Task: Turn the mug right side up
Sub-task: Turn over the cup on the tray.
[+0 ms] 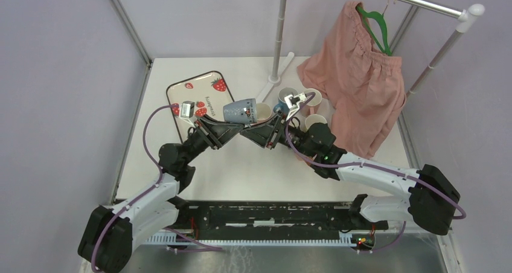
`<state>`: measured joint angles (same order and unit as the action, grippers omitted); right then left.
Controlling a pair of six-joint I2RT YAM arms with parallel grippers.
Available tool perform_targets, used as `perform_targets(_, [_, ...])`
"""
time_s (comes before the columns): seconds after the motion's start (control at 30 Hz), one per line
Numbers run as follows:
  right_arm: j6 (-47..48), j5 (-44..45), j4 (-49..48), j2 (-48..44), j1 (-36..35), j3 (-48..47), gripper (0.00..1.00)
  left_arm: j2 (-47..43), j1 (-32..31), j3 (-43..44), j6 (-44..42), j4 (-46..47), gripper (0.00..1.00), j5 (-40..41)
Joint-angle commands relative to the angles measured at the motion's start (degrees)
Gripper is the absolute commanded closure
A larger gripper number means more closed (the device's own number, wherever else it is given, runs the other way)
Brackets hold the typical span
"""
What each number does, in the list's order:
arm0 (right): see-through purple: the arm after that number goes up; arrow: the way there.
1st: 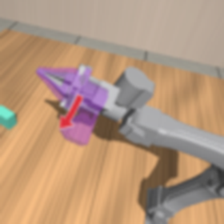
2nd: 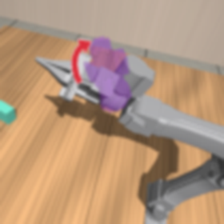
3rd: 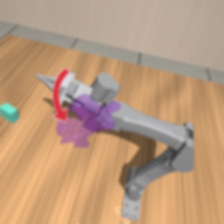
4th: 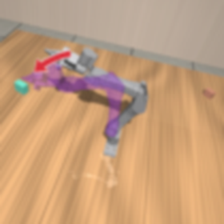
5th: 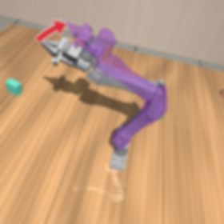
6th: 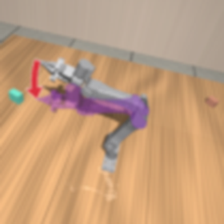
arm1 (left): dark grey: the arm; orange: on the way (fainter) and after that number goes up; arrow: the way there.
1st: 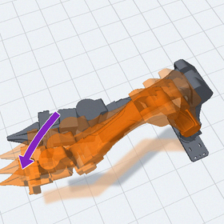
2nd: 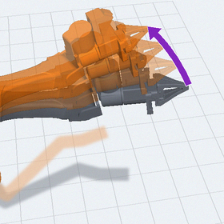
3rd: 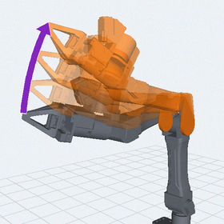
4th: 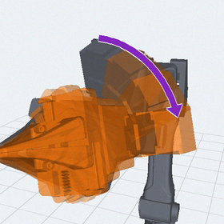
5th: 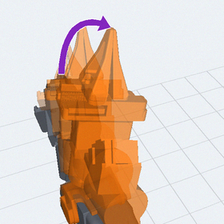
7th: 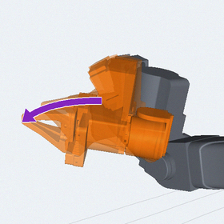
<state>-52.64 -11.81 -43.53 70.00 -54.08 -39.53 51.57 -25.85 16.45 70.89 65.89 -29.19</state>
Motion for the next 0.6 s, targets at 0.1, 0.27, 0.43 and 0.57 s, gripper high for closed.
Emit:
perform_targets(0.1, [-0.3, -2.1, -1.5, -0.2, 0.3, -2.7, 0.69, -0.6, -0.4, 1.0, 1.2, 4.8, 0.98, -1.0])
perform_targets(0.27, [-0.4, -2.7, -1.6, 0.3, 0.3, -2.9, 0.69, -0.2, -0.6, 1.0, 1.1, 4.9, 0.98, -1.1])
perform_targets(0.43, [-0.5, -2.7, -1.6, 0.5, 0.4, -3.0, 0.69, 0.1, -0.8, 1.0, 1.0, 5.0, 0.98, -1.2])
perform_targets(0.57, [-0.6, -2.5, -1.6, 0.7, 0.5, -3.0, 0.69, 0.3, -1.0, 1.0, 1.0, 5.1, 0.98, -1.2])
